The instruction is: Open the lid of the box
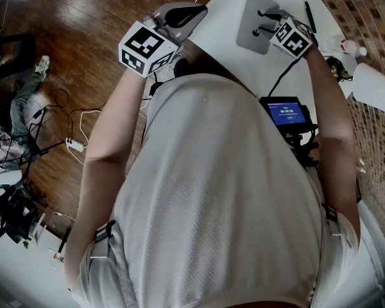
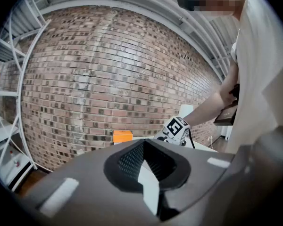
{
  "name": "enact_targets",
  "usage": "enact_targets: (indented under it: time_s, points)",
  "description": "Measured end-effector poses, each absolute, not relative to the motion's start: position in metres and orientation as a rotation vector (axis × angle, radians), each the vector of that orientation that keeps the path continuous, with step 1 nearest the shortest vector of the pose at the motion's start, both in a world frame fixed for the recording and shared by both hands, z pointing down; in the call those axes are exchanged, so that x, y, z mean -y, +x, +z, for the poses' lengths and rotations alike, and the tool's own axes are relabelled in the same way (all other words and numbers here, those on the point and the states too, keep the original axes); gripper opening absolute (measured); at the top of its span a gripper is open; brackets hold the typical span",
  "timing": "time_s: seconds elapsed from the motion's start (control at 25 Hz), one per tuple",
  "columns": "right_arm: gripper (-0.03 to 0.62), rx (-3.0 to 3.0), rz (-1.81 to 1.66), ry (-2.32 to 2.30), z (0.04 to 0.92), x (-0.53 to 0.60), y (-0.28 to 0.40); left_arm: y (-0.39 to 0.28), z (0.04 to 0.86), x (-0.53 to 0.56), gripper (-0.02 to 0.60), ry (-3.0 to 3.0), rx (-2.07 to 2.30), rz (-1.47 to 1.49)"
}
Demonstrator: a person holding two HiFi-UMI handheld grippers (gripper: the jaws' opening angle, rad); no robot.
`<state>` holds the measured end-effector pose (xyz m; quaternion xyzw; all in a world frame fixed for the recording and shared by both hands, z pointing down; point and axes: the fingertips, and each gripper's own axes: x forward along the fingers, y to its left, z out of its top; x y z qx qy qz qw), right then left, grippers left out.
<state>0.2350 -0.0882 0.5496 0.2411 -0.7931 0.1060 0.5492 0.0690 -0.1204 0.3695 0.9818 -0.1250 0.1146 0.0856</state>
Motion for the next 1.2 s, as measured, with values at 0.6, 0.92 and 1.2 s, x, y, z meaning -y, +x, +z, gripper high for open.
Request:
enact_targets:
  time_s: [0.6, 0.92, 1.2]
  points:
    - [0.299, 1.811, 0.411, 0.37, 0.622, 0.105, 0.235, 0.055, 0.415, 0.136, 0.0, 2.882, 0.646, 0.427]
    - [0.29, 1.614, 0.419, 0.404, 0.6, 0.091, 0.308, 0.041, 0.385, 0.132, 0.002, 2.814, 0.677, 0.383]
    - [0.29, 1.699, 0.34, 0.36, 0.592, 0.099, 0.257, -0.012, 0.41, 0.115, 0.0, 2.767, 0.838, 0.362]
